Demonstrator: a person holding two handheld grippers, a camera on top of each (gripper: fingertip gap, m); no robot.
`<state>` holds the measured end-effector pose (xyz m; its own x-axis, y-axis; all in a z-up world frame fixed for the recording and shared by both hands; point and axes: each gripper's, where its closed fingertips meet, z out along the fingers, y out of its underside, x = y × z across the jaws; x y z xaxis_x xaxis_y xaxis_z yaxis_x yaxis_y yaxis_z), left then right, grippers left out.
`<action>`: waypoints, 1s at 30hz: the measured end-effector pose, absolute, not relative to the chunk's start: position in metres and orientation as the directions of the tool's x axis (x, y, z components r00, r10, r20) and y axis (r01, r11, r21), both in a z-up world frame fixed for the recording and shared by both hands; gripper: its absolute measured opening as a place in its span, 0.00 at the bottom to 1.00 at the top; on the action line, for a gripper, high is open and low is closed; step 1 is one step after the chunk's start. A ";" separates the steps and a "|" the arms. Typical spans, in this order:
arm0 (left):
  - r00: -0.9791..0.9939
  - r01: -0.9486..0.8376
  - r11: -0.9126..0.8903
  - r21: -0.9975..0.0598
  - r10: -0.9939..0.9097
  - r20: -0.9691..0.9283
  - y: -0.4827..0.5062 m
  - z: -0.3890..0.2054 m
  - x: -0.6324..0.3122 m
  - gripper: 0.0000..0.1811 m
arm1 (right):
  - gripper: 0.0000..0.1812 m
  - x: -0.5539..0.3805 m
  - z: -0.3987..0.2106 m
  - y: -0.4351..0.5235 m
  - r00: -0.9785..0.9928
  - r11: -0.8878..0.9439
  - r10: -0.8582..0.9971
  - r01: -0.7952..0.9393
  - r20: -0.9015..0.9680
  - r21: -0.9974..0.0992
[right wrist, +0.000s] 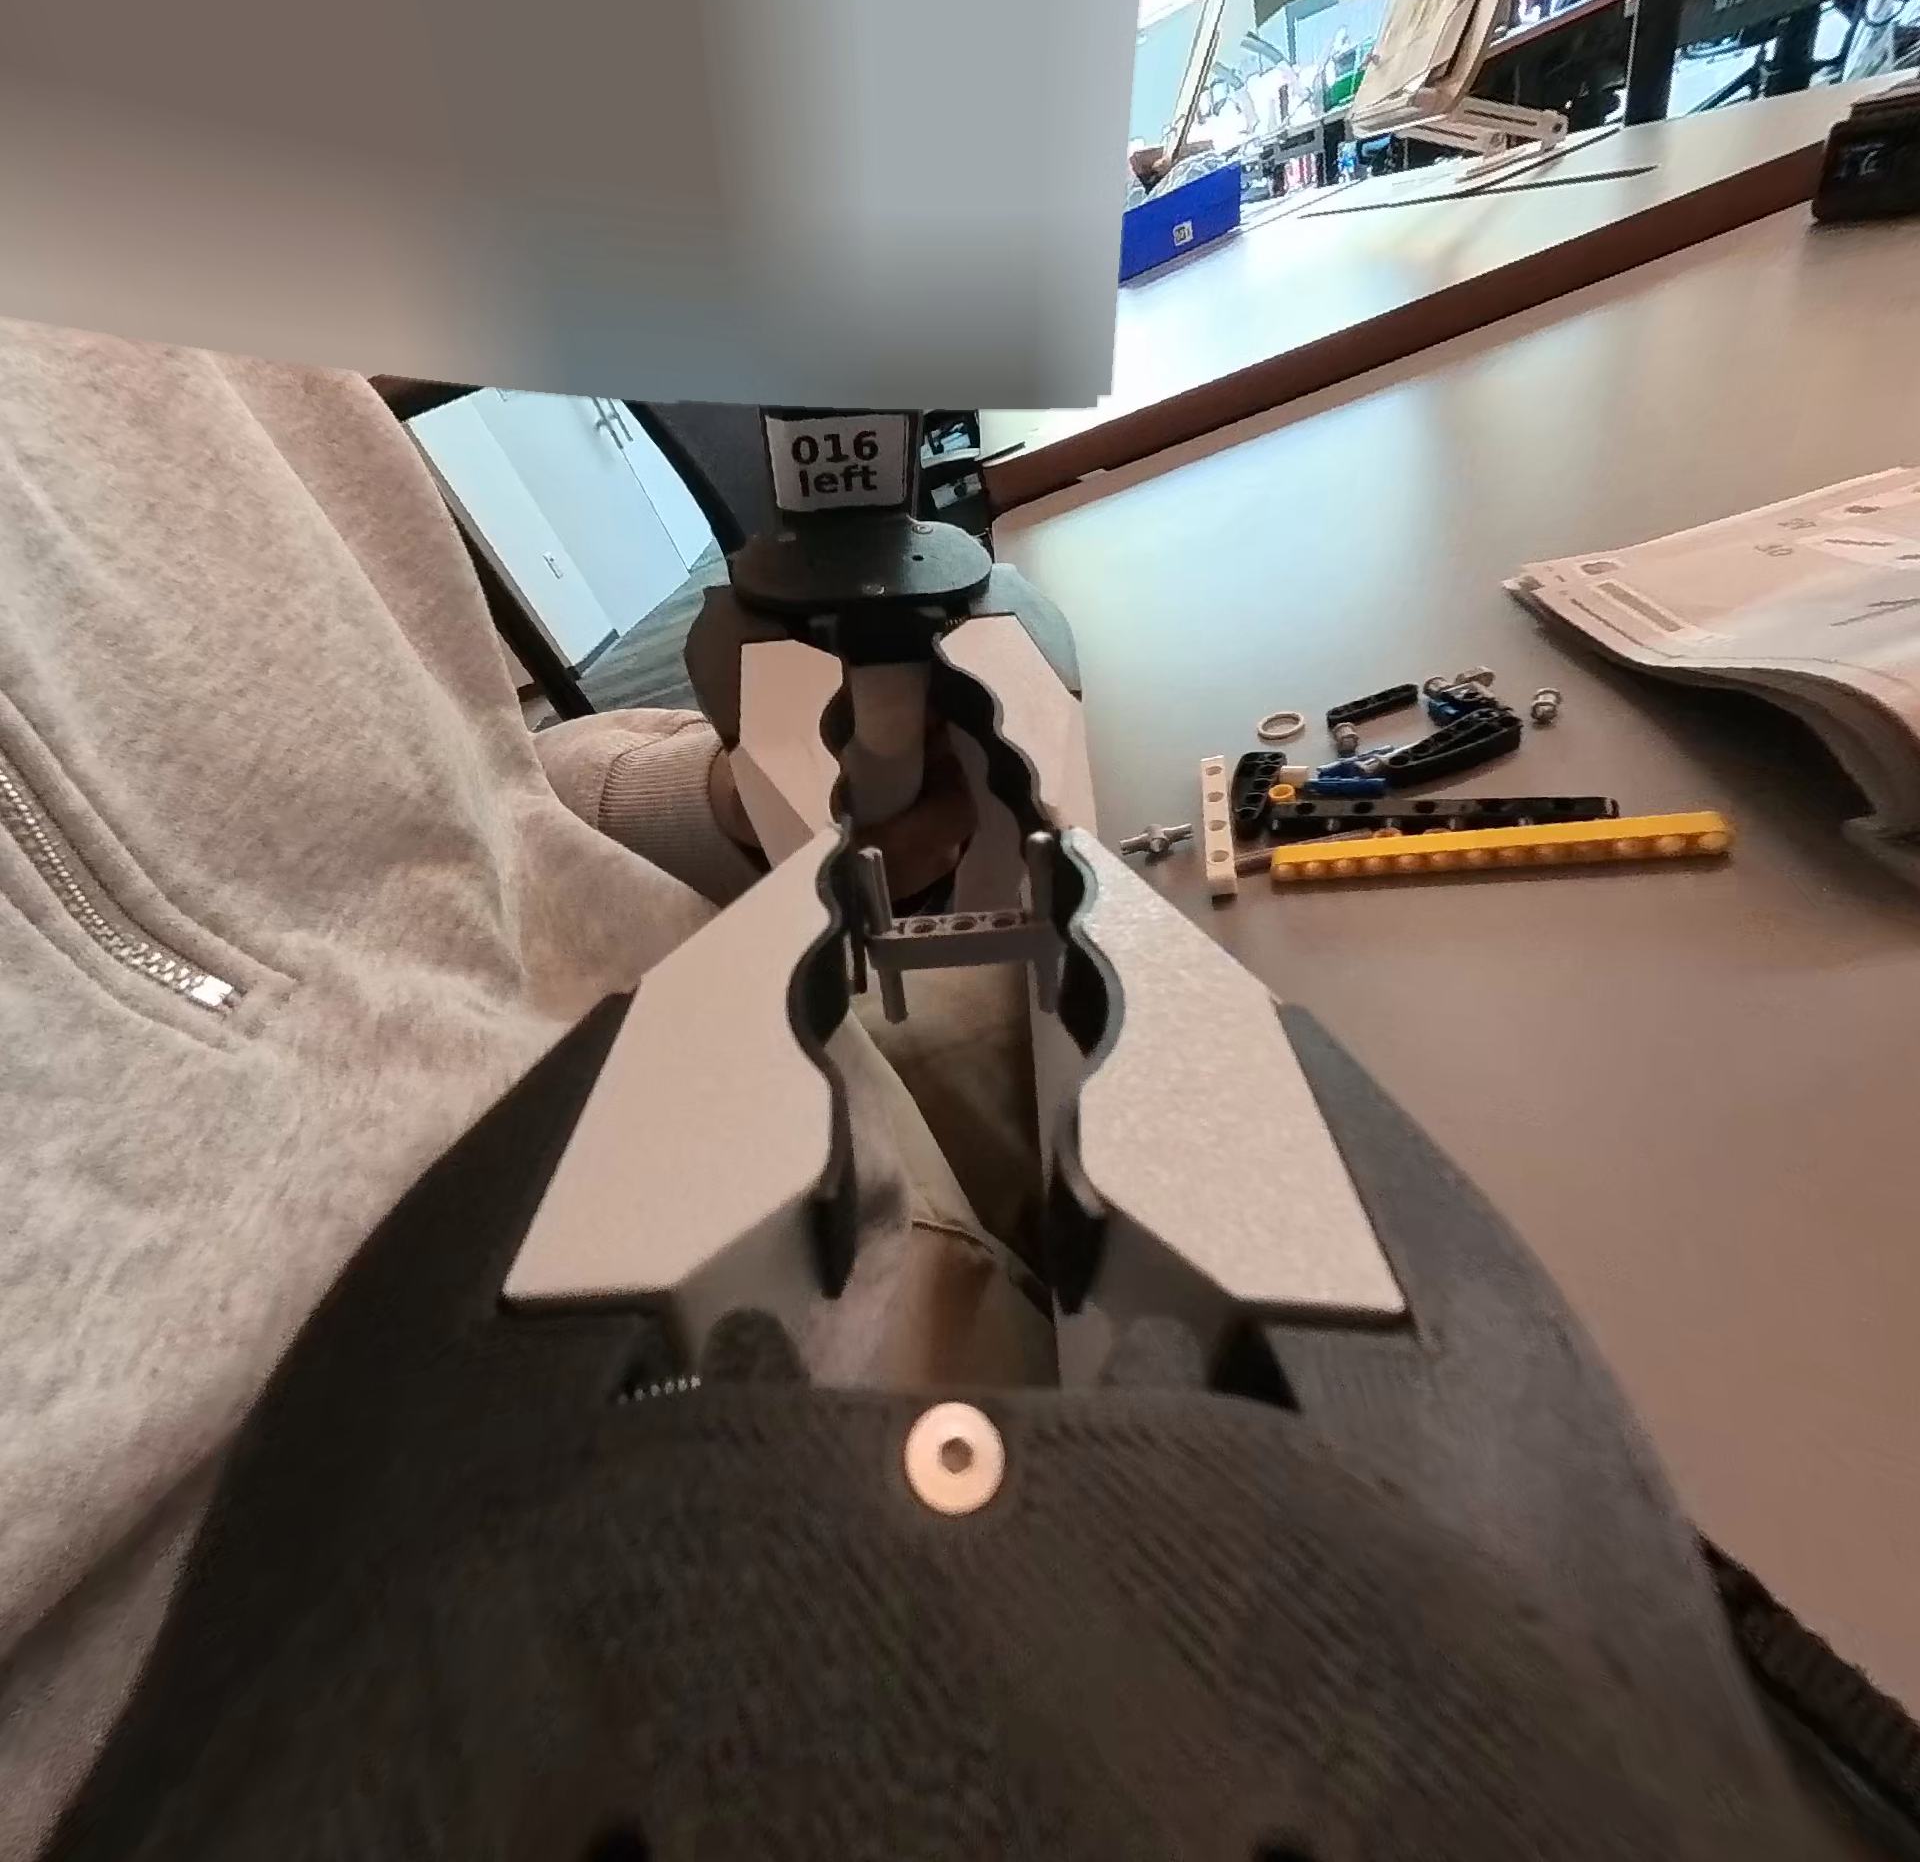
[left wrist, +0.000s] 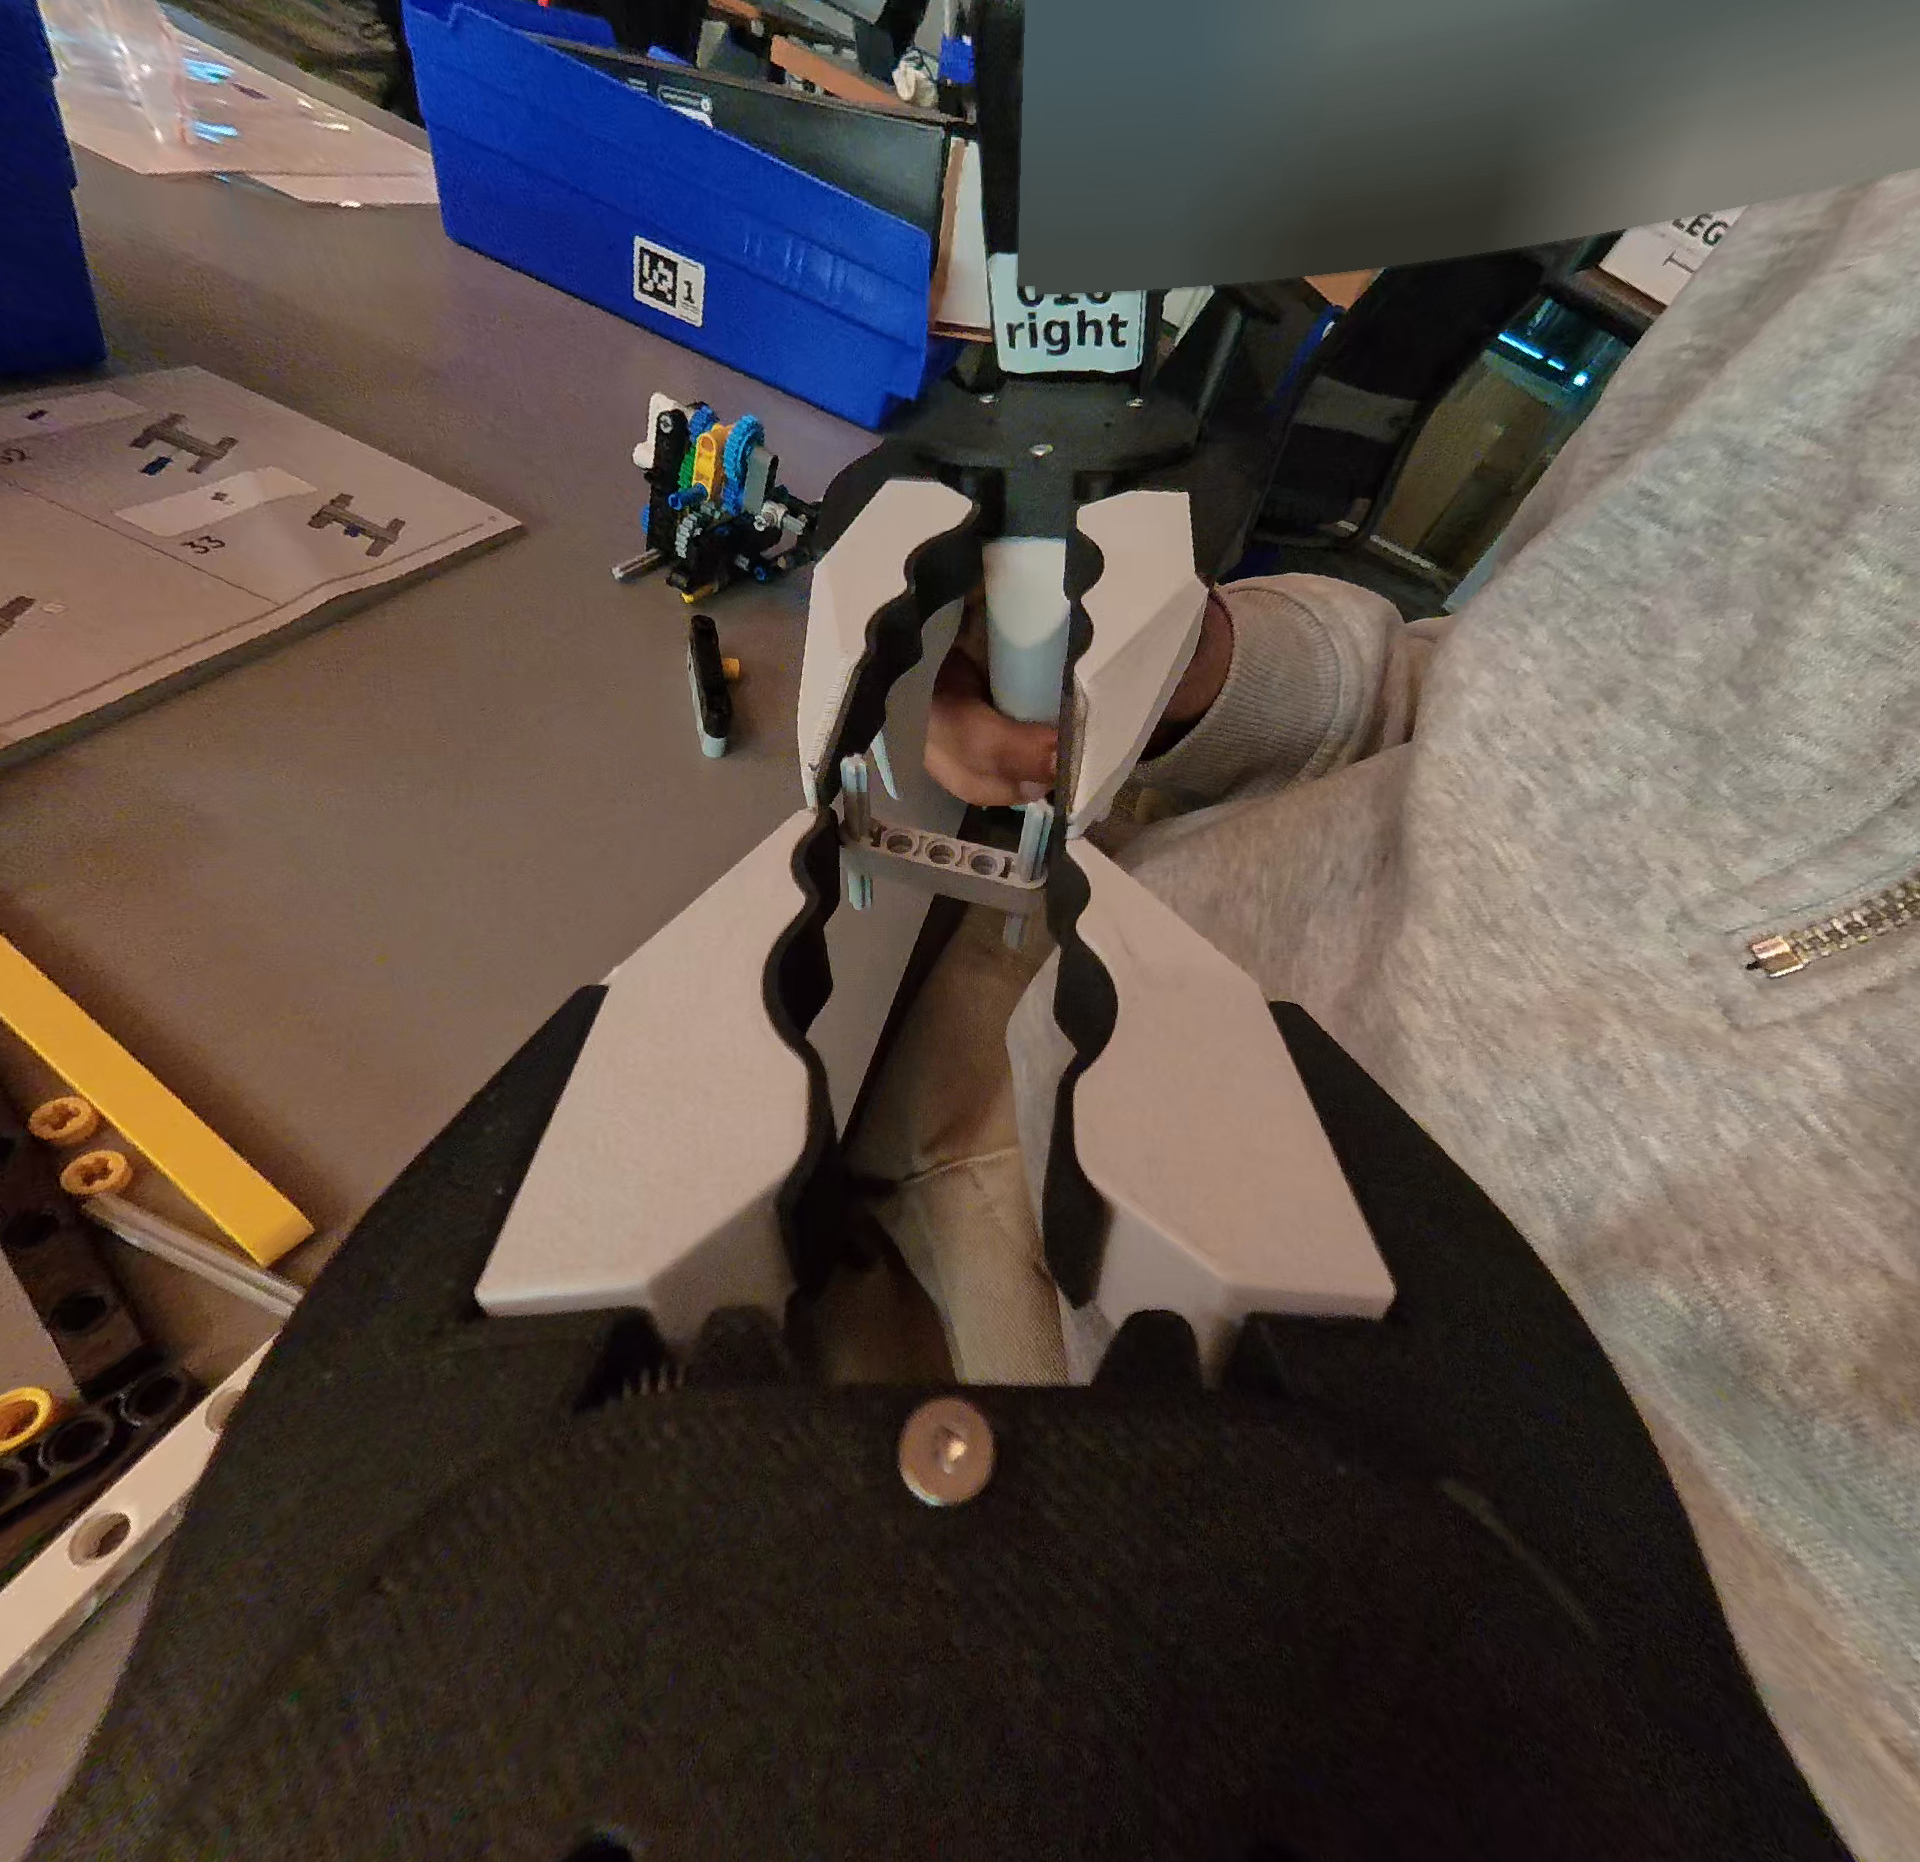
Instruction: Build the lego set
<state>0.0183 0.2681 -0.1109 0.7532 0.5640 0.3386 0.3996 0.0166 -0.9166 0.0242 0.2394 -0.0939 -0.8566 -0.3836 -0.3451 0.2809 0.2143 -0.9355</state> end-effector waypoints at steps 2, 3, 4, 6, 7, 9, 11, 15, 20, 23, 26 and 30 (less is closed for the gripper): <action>0.753 0.401 0.016 -0.916 0.563 0.340 0.268 -0.111 0.018 0.20 | 0.20 0.024 -0.094 0.240 -0.861 0.215 -0.381 0.271 -0.336 -0.938; 0.753 0.401 0.021 -0.916 0.561 0.343 0.268 -0.111 0.018 0.20 | 0.20 0.024 -0.093 0.240 -0.863 0.211 -0.381 0.268 -0.331 -0.940; 0.754 0.399 0.030 -0.917 0.558 0.346 0.268 -0.110 0.018 0.20 | 0.20 0.024 -0.092 0.240 -0.864 0.205 -0.382 0.268 -0.329 -0.941; 0.757 0.398 0.049 -0.916 0.546 0.359 0.269 -0.107 0.018 0.22 | 0.20 0.024 -0.088 0.240 -0.861 0.187 -0.386 0.280 -0.333 -0.942; 0.757 0.403 0.060 -0.913 0.539 0.369 0.269 -0.107 0.018 0.25 | 0.20 0.023 -0.086 0.240 -0.856 0.175 -0.389 0.293 -0.339 -0.940; 0.764 0.414 0.081 -0.907 0.510 0.394 0.272 -0.105 0.020 0.30 | 0.20 0.024 -0.081 0.240 -0.841 0.154 -0.403 0.327 -0.361 -0.933; 0.772 0.416 0.104 -0.903 0.484 0.412 0.275 -0.101 0.021 0.30 | 0.20 0.026 -0.078 0.240 -0.822 0.144 -0.423 0.355 -0.382 -0.924; 0.780 0.411 0.116 -0.904 0.468 0.415 0.275 -0.098 0.023 0.25 | 0.19 0.029 -0.071 0.241 -0.791 0.120 -0.460 0.396 -0.405 -0.910; 0.789 0.393 0.142 -0.908 0.456 0.413 0.272 -0.091 0.024 0.22 | 0.19 0.026 -0.068 0.243 -0.781 0.107 -0.465 0.417 -0.416 -0.903; 0.787 0.399 0.192 -0.897 0.430 0.442 0.267 -0.085 0.024 0.22 | 0.19 0.025 -0.066 0.245 -0.773 0.102 -0.471 0.431 -0.425 -0.897; 0.787 0.412 0.198 -0.889 0.415 0.457 0.266 -0.085 0.025 0.22 | 0.19 0.025 -0.067 0.244 -0.774 0.107 -0.471 0.427 -0.424 -0.898; 0.787 0.417 0.171 -0.893 0.424 0.448 0.268 -0.088 0.026 0.23 | 0.20 0.027 -0.070 0.244 -0.777 0.124 -0.469 0.412 -0.419 -0.903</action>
